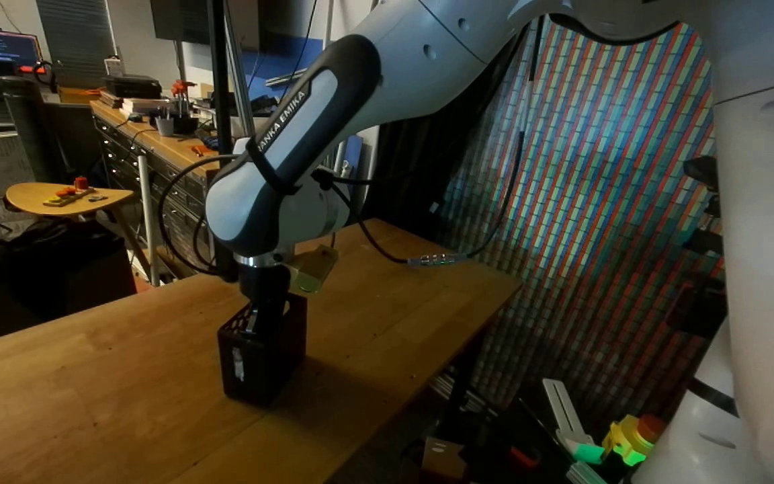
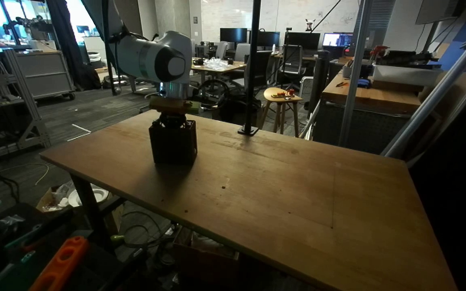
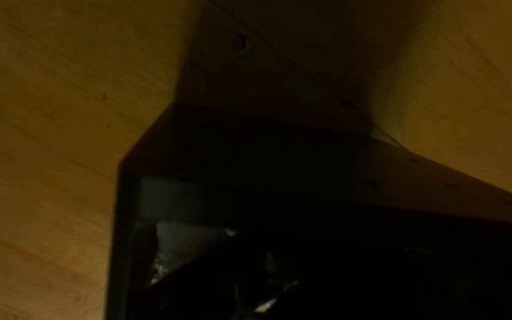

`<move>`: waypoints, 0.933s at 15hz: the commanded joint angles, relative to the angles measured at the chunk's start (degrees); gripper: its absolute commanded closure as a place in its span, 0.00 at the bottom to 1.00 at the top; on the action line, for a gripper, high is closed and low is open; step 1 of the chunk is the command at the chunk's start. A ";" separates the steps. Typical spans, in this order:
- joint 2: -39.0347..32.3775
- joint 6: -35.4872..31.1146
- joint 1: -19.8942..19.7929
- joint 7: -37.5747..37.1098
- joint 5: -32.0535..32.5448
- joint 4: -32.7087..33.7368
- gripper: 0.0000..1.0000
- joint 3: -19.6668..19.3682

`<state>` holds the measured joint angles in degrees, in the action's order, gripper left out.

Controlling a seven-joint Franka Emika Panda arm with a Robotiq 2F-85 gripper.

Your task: Put the cloth in the black box

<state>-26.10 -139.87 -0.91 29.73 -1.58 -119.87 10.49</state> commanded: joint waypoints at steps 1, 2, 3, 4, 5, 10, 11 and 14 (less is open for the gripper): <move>-6.98 1.55 -1.63 4.61 -3.53 3.06 0.99 2.76; -8.04 3.12 -1.89 5.93 -4.96 3.43 0.99 3.52; -9.46 4.66 -1.67 6.39 -5.44 3.47 0.99 3.87; -9.93 5.62 -1.47 6.35 -5.86 3.59 0.99 4.07; -8.79 6.58 -1.29 5.64 -6.23 3.57 0.99 3.82; -2.05 6.20 -0.99 0.53 -5.45 0.90 0.99 1.80; -0.06 6.41 -0.75 -1.07 -4.79 0.35 0.99 1.32; 5.22 7.05 0.13 -5.83 -2.72 -0.92 0.99 -0.21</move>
<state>-27.69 -133.21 -2.08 28.40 -5.96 -117.81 12.24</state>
